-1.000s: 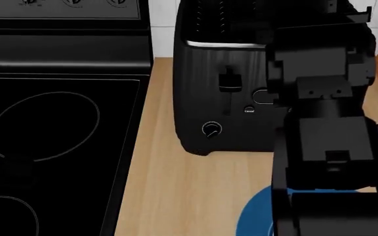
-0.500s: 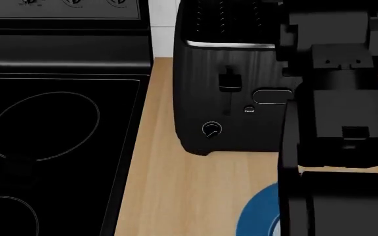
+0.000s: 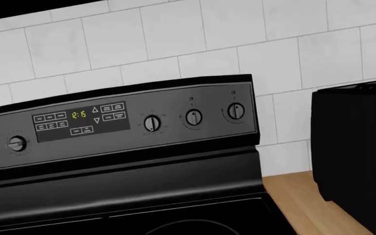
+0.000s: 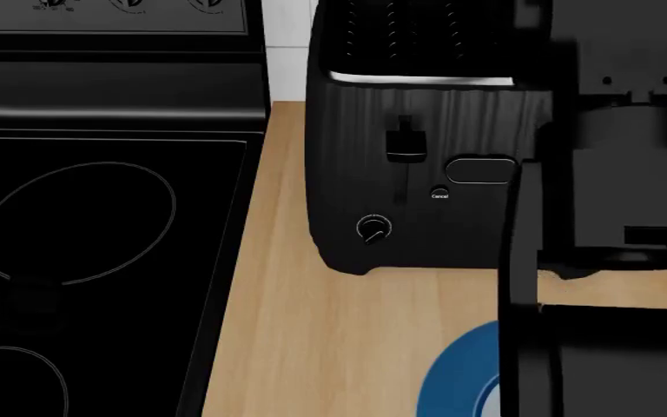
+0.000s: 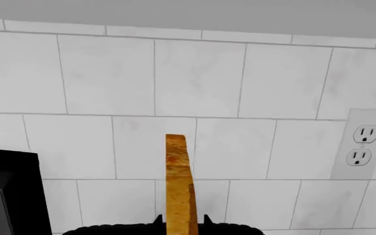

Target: Place the toasted item on a plate.

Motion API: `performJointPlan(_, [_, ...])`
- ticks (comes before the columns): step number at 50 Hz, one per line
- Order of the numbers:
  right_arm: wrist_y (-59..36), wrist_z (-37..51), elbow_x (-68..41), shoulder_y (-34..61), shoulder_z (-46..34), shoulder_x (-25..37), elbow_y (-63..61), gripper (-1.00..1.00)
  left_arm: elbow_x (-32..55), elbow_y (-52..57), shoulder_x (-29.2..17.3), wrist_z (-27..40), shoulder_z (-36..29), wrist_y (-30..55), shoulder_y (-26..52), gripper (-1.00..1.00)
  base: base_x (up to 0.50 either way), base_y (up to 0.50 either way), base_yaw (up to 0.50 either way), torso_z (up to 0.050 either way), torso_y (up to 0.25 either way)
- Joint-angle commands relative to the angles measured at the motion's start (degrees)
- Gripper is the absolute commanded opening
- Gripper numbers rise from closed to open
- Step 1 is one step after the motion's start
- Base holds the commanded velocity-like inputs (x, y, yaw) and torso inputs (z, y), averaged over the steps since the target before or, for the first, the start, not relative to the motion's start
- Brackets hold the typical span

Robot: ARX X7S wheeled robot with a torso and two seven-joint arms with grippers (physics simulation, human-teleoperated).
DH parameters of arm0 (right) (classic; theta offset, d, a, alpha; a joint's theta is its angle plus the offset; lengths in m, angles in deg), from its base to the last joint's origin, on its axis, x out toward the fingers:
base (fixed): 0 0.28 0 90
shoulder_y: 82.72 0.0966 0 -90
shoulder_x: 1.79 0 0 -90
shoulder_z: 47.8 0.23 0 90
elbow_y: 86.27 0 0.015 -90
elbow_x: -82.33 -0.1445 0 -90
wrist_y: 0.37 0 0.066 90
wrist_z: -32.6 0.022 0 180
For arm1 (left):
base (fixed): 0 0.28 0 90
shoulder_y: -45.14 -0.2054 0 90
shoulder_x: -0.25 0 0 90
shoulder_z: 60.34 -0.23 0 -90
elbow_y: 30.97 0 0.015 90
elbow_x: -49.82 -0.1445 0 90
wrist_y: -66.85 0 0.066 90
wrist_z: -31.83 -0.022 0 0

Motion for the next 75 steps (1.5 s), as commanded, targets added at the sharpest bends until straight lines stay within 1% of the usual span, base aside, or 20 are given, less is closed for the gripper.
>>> performJointPlan(1, [-18.9, -2.3, -0.8, -8.5, -0.7, 1.4, -29.6, -1.00, 0.1, -0.5, 0.0, 0.0, -0.2, -0.5, 0.0, 1.00, 0.00, 0.00, 0.00, 0.000, 0.000])
performJointPlan(7, [-30.4, -3.0, -2.2, -11.8, -0.7, 2.5, -46.9, -1.00, 0.0, -1.4, 0.3, -0.1, -0.5, -1.2, 0.2, 1.00, 0.00, 0.00, 0.00, 0.000, 0.000])
performJointPlan(16, [-40.0, -3.0, -3.2, -12.8, 0.1, 4.0, -59.1, -1.00, 0.2, -1.3, 0.1, -0.2, -0.7, -1.0, 0.3, 1.00, 0.00, 0.00, 0.00, 0.000, 0.000])
performJointPlan(23, [-50.5, -2.9, -4.6, -15.2, 1.1, 4.7, -72.7, -1.00, 0.3, -1.4, 0.1, -0.2, -1.0, -1.1, 0.4, 1.00, 0.00, 0.00, 0.00, 0.000, 0.000])
performJointPlan(24, [-50.8, -2.5, -5.2, -15.5, 1.3, 4.9, -73.4, -1.00, 0.3, -1.3, 0.1, -0.1, -0.9, -1.1, 0.3, 1.00, 0.00, 0.00, 0.00, 0.000, 0.000])
performJointPlan(25, [-50.9, 0.3, -9.1, -16.0, 1.8, 5.7, -74.0, -1.00, 0.3, -1.3, 0.0, -0.1, -0.9, -1.1, 0.2, 1.00, 0.00, 0.00, 0.00, 0.000, 0.000])
performJointPlan(26, [-50.9, 5.3, -15.5, -16.1, 2.0, 7.2, -74.3, -1.00, 0.4, -1.2, 0.0, -0.1, -0.9, -1.1, 0.2, 1.00, 0.00, 0.00, 0.00, 0.000, 0.000])
performJointPlan(29, [-50.8, 28.3, -41.3, -16.2, 4.3, 13.0, -74.7, -1.00, 0.4, -1.1, -0.1, 0.0, -0.9, -0.9, 0.3, 1.00, 0.00, 0.00, 0.00, 0.000, 0.000])
performJointPlan(31, [-50.8, 37.7, -56.2, -16.1, 4.5, 15.0, -75.0, -1.00, 0.4, -1.2, -0.1, -0.1, -1.0, -1.0, 0.4, 1.00, 0.00, 0.00, 0.00, 0.000, 0.000])
performJointPlan(34, [-50.7, 48.0, -68.8, -15.9, 4.5, 17.2, -75.4, -1.00, 0.4, -1.6, 0.0, -0.1, -1.0, -1.4, 0.4, 1.00, 0.00, 0.00, 0.00, 0.000, 0.000])
performJointPlan(35, [-50.7, 56.5, -77.4, -16.8, 5.5, 18.6, -76.2, -1.00, 0.4, -1.8, 0.1, -0.2, -1.0, -2.1, 0.0, 1.00, 0.00, 0.00, 0.00, 0.000, 0.000])
performJointPlan(37, [-50.1, 65.4, -89.2, -17.5, 5.6, 19.9, -76.7, -1.00, 0.5, -2.0, 0.1, -0.3, -0.9, -2.3, -0.2, 1.00, 0.00, 0.00, 0.00, 0.000, 0.000])
performJointPlan(41, [-45.6, 78.5, -104.0, -19.1, 3.7, 22.2, -79.9, -1.00, 0.5, -2.2, 0.1, -0.3, -0.8, -2.6, 0.0, 1.00, 0.00, 0.00, 0.00, 0.000, 0.000])
performJointPlan(45, [-40.8, 85.4, -112.1, -20.0, 1.5, 24.2, -83.4, -1.00, 0.7, -2.1, 0.0, -0.3, -0.7, -2.8, -0.3, 1.00, 0.00, 0.00, 0.00, 0.000, 0.000])
performJointPlan(48, [-37.7, 88.8, -116.3, -19.2, -0.6, 26.3, -85.3, -1.00, 0.8, -2.1, -0.1, -0.3, -0.7, -2.7, -0.3, 1.00, 0.00, 0.00, 0.00, 0.000, 0.000])
performJointPlan(49, [-35.2, 89.6, -117.7, -19.1, -1.8, 27.6, -86.7, -1.00, 0.8, -2.0, -0.1, -0.3, -0.7, -2.7, -0.2, 1.00, 0.00, 0.00, 0.00, 0.000, 0.000])
performJointPlan(61, [-12.4, 89.7, -122.4, -19.7, -15.6, 42.8, -101.0, -1.00, 1.1, -1.3, -0.4, 0.1, -0.4, -2.4, -0.6, 1.00, 0.00, 0.00, 0.00, 0.000, 0.000])
performJointPlan(66, [-7.4, 89.5, -120.0, -24.0, -17.7, 44.9, -105.6, -1.00, 1.0, -1.8, -0.4, -0.1, -0.8, -2.9, -0.6, 1.00, 0.00, 0.00, 0.00, 0.000, 0.000])
performJointPlan(71, [-3.4, 89.2, -116.3, -29.2, -19.2, 44.9, -108.8, -1.00, 1.1, -2.1, -0.3, -0.1, -0.7, -3.3, -0.7, 1.00, 0.00, 0.00, 0.00, 0.000, 0.000])
performJointPlan(75, [-0.2, 89.4, -114.0, -33.0, -19.9, 46.1, -112.1, -1.00, 0.9, -2.6, -0.2, -0.1, -1.0, -3.7, -0.8, 1.00, 0.00, 0.00, 0.00, 0.000, 0.000])
